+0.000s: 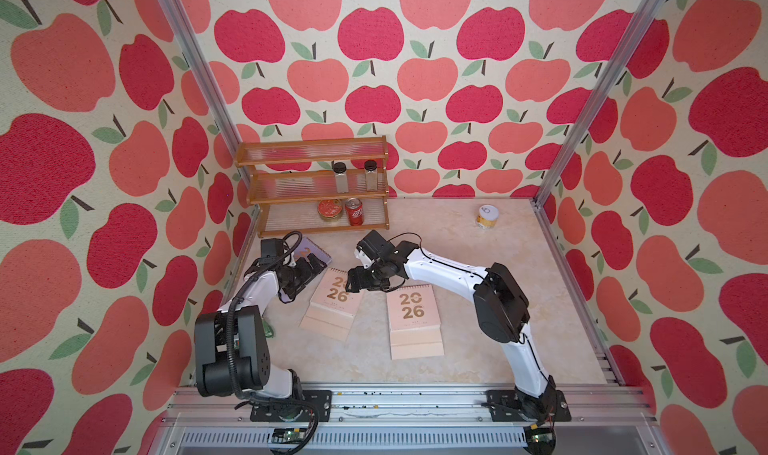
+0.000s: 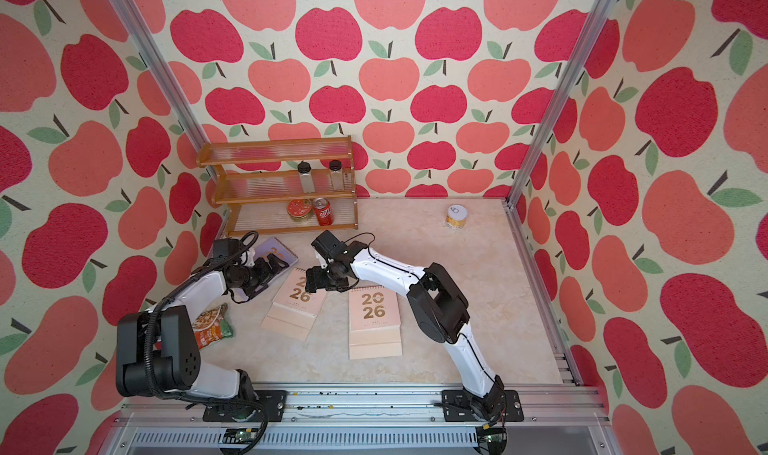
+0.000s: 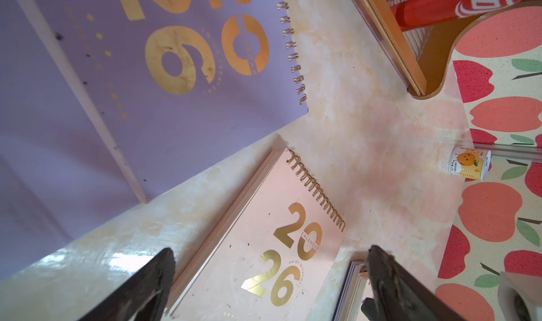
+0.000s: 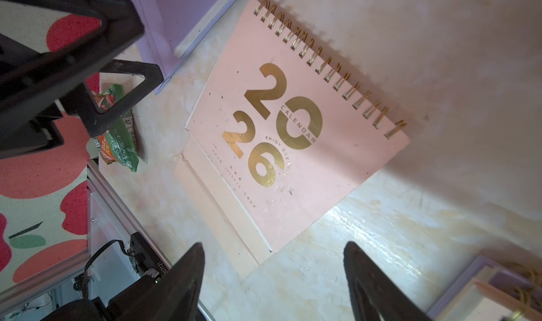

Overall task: Stack the calendars
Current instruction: Pick up the calendar at the center of the board.

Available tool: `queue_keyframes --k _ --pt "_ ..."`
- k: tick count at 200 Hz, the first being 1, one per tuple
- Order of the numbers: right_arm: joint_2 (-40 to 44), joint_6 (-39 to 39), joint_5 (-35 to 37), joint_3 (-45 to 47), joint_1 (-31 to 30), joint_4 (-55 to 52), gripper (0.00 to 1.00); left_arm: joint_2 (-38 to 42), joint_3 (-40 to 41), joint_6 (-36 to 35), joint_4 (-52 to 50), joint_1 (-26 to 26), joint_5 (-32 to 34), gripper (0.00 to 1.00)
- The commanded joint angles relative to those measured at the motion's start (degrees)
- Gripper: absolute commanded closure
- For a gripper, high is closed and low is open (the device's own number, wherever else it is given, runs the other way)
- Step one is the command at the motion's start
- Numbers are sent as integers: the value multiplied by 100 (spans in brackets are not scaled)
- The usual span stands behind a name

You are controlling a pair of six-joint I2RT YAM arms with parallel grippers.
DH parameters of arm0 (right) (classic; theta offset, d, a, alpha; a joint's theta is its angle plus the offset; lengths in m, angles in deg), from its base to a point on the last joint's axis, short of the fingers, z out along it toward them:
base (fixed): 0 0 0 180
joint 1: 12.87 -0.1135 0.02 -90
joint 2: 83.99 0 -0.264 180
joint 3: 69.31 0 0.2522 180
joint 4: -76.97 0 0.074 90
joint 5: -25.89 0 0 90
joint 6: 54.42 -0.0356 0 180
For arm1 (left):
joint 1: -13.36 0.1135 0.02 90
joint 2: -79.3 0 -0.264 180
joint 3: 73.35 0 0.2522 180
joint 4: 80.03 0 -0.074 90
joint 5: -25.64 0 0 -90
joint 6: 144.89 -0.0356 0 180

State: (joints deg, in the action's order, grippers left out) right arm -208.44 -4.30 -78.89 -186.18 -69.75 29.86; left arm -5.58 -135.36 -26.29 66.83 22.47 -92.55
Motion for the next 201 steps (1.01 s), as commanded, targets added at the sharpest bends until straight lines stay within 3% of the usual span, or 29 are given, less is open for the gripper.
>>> queue_keyframes --k 1,201 --pt "-227 -288 -351 -34 82 -199 23 -99 78 -65 114 1 -134 0" --pt "-1197 -618 -1174 -599 307 -101 23 -821 238 -26 381 -273 -613 3"
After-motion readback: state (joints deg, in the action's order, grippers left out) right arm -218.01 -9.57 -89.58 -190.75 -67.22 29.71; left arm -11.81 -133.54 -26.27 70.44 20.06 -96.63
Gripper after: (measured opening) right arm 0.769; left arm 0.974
